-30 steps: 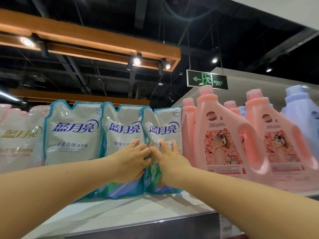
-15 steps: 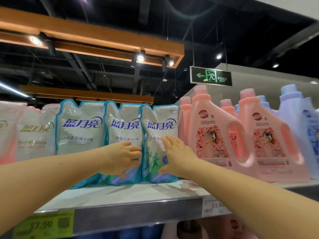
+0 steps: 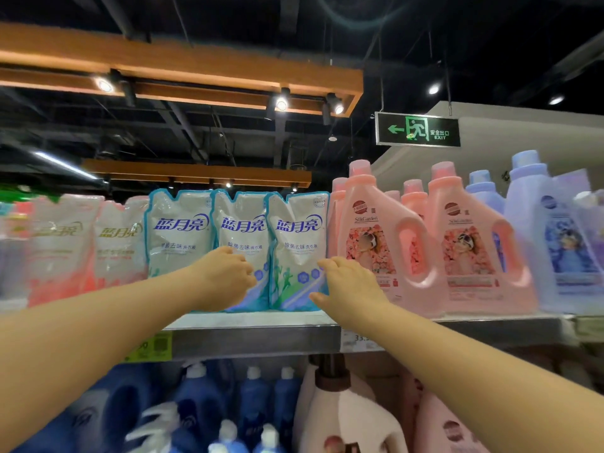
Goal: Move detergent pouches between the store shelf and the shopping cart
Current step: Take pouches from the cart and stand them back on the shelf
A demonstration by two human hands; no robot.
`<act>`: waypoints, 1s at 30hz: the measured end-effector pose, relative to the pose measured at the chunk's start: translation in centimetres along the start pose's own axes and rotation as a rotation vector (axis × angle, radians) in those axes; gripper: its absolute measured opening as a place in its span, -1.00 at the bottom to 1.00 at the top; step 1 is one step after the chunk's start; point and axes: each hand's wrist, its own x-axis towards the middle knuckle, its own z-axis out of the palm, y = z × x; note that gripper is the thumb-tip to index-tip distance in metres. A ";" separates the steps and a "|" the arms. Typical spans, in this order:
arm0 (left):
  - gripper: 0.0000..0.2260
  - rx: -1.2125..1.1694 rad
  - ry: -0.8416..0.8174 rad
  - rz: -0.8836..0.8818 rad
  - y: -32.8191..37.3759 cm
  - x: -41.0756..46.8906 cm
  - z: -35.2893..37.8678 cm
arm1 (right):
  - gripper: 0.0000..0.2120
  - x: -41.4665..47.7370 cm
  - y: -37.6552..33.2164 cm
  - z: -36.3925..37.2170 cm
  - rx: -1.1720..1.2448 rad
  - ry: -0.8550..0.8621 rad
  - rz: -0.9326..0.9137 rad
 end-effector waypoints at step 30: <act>-0.66 -1.139 0.352 -0.528 19.5 -22.6 -29.4 | -0.73 -36.1 -13.1 -14.1 0.045 0.046 0.186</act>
